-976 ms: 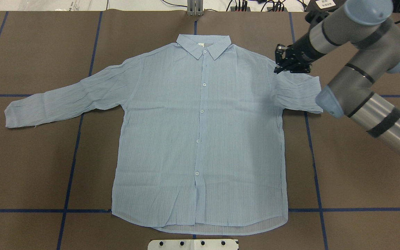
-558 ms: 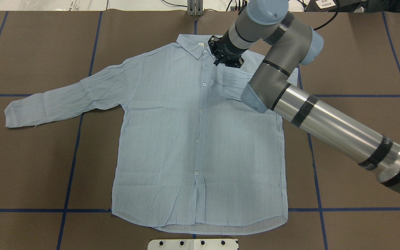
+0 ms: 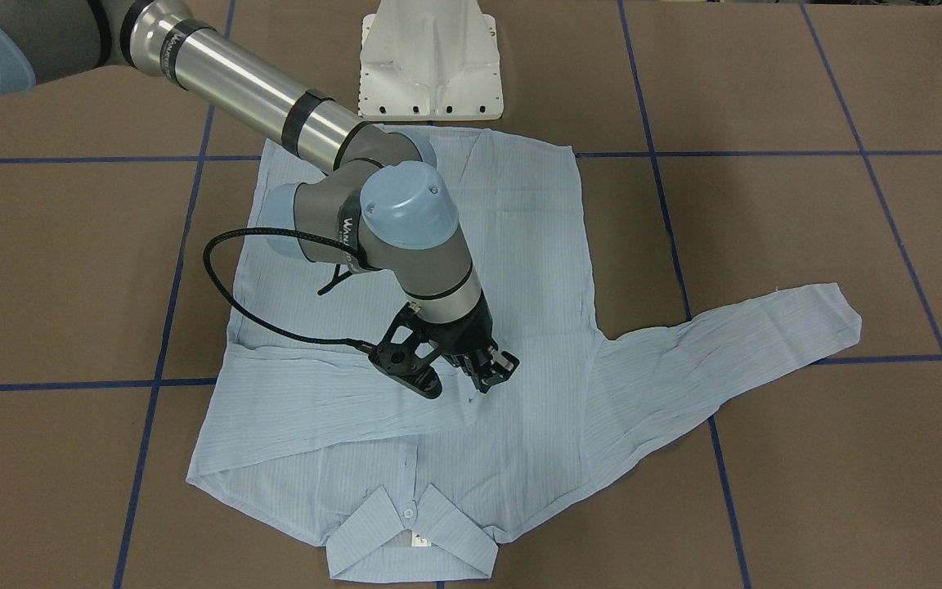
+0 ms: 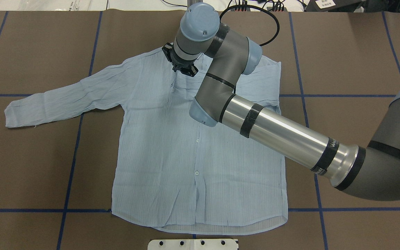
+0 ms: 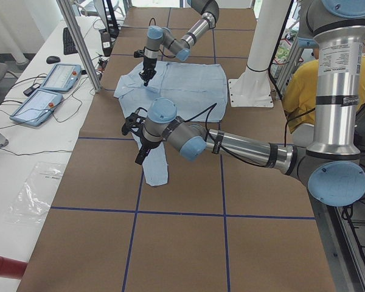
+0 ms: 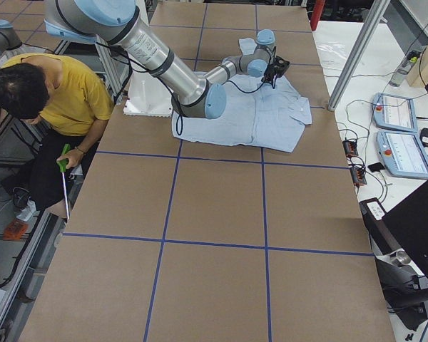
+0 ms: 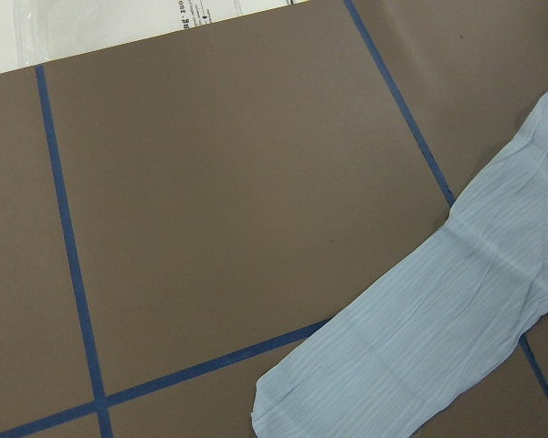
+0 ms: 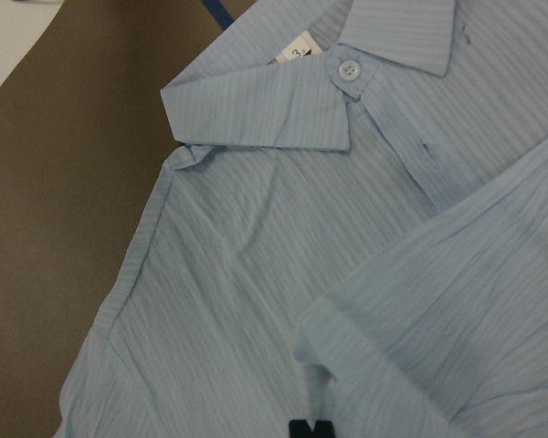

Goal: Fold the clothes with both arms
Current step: 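Grasp the sleeve cuff with the right gripper and fold it across the shirt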

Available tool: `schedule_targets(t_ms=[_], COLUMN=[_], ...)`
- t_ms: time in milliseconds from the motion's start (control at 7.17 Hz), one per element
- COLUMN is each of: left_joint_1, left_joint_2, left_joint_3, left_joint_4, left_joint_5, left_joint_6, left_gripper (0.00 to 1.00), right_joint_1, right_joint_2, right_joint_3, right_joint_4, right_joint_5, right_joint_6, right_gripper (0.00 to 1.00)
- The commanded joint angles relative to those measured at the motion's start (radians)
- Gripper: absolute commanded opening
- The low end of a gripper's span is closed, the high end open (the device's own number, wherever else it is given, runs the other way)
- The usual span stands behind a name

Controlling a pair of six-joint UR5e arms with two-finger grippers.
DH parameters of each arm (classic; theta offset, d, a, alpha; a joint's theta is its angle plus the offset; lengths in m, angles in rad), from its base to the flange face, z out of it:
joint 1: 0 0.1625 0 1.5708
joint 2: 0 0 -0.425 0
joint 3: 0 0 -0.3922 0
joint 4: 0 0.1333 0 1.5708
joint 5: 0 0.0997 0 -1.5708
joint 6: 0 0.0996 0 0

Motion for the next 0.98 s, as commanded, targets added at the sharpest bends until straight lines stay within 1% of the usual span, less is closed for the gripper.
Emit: schedule_targets(t_ms=[0,139,279,418,558,697,837], left_joint_1=[0.001,0.003,0.006,0.041,0.070,0.097,0.181], left_joint_2=[0.000,-0.006,-0.044,-0.134,-0.177,-0.216,-0.245], left_joint_3=[0.007,0.013,0.057,0.149,0.289,0.359,0.389], left_joint_4=[0.001,0.003,0.003,0.015,-0.005,-0.051,-0.053], left_joint_5=[0.000,0.002,0.002,0.003,0.000,0.002,0.011], left_joint_6=[0.001,-0.001,-0.005,-0.008,-0.083,-0.097,-0.141], left_gripper=[1.00,1.00,1.00,0.99,0.99,0.99,0.84], right_joint_1=[-0.030,-0.053,-0.063,-0.068,-0.067,-0.062,-0.059], right_joint_2=[0.007,0.007,0.014,0.019,0.016,0.005,-0.005], right_joint_3=[-0.011,-0.011,-0.010,-0.006,0.001,0.016,0.030], right_joint_4=[0.000,0.000,0.000,0.000,-0.002,-0.002,-0.002], right_joint_5=[-0.046,-0.088,-0.090,-0.094,-0.094,-0.094,-0.094], right_joint_6=[0.004,0.004,0.004,0.004,0.004,0.001,-0.001], right_gripper=[0.96,1.00,1.00,1.00,1.00,1.00,1.00])
